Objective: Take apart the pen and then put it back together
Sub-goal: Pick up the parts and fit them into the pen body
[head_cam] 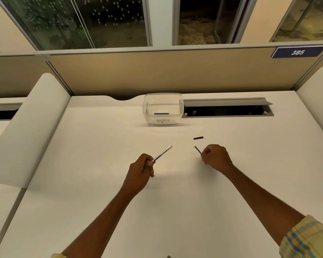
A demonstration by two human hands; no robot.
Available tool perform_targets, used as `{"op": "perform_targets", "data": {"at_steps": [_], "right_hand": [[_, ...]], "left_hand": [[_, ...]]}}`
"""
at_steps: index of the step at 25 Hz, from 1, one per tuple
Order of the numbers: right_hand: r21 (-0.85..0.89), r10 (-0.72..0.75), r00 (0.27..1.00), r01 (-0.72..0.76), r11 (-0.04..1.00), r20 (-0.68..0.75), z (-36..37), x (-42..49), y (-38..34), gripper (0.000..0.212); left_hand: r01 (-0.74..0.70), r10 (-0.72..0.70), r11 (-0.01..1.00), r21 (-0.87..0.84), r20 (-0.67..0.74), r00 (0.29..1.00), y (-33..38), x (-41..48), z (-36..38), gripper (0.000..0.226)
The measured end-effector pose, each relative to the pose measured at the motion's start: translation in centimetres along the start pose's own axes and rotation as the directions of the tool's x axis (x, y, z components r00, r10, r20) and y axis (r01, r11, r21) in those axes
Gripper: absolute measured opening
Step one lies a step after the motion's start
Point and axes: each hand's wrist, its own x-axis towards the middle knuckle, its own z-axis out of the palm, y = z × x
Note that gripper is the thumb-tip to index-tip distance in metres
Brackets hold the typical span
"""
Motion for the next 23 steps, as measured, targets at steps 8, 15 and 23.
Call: {"op": "perform_targets", "data": {"at_steps": [8, 15, 23], "right_hand": [[0.731, -0.076, 0.967, -0.133, 0.669, 0.245, -1.6, -2.5, -1.6, 0.016], [0.819, -0.181, 0.933, -0.166, 0.549, 0.311, -2.0, -4.5, -3.7, 0.019], [0.822, -0.234, 0.915, -0.156, 0.547, 0.329, -2.0, -5.8, -5.0, 0.022]], "left_hand": [[-0.011, 0.01, 1.0, 0.024, 0.016, 1.0, -0.1, -0.7, -0.5, 0.019], [-0.004, 0.004, 1.0, 0.03, -0.002, 1.0, -0.2, -1.2, -0.7, 0.021], [-0.005, 0.005, 1.0, 0.025, -0.009, 1.0, 0.1, -1.9, -0.7, 0.022]]}}
